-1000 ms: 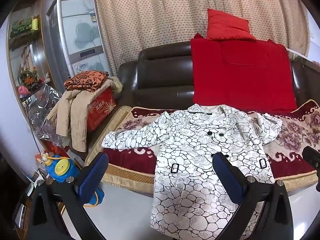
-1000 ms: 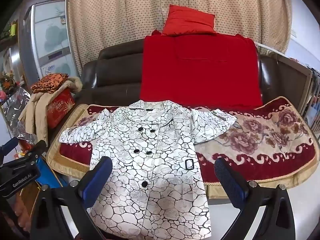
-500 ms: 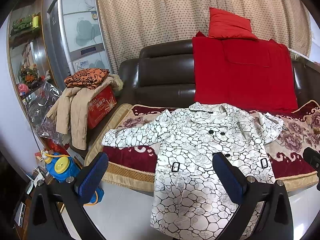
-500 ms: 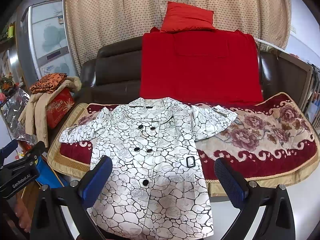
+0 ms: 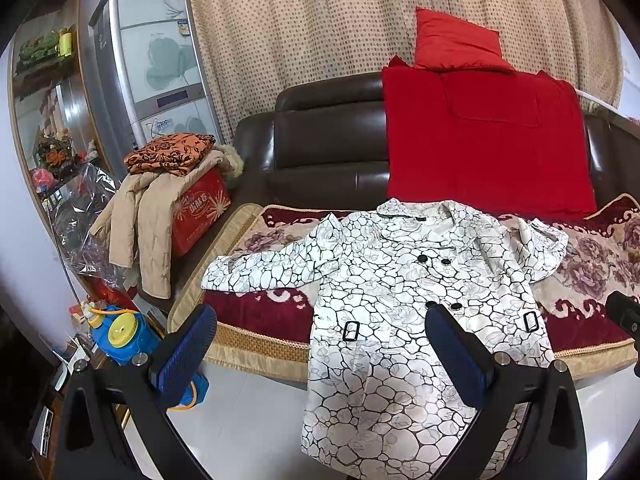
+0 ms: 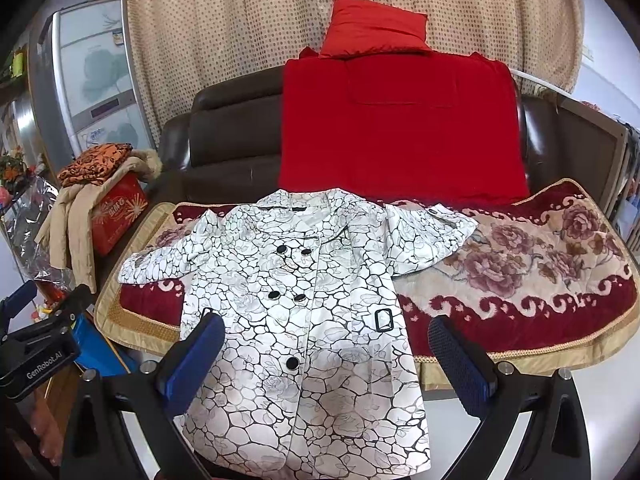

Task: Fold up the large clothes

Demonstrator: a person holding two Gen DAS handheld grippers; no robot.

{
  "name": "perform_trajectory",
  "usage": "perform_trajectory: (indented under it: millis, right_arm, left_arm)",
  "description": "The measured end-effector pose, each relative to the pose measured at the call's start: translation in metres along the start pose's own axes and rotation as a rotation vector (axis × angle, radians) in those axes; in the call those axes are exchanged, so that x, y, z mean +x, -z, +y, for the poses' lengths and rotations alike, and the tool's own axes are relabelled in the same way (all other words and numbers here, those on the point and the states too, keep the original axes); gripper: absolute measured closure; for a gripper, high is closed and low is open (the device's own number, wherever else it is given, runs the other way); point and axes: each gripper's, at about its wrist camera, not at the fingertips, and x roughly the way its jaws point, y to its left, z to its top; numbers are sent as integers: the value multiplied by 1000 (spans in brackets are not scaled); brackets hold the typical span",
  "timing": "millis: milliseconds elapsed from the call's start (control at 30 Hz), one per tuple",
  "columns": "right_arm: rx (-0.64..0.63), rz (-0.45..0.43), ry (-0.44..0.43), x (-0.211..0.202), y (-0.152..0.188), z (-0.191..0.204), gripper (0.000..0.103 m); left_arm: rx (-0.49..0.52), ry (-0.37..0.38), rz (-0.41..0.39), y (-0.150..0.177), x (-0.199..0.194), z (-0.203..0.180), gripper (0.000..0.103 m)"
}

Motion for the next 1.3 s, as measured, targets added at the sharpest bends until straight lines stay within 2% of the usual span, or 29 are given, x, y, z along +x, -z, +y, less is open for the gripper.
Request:
perform_trajectory:
  millis: [933, 1300]
  right_arm:
    - [31, 48, -9, 25, -5, -5, 0]
    - [37, 82, -18, 46, -11, -8, 0]
  left_arm:
    - [29, -9, 36, -4, 18, -11, 0]
    - [49, -12, 70, -12, 38, -23, 0]
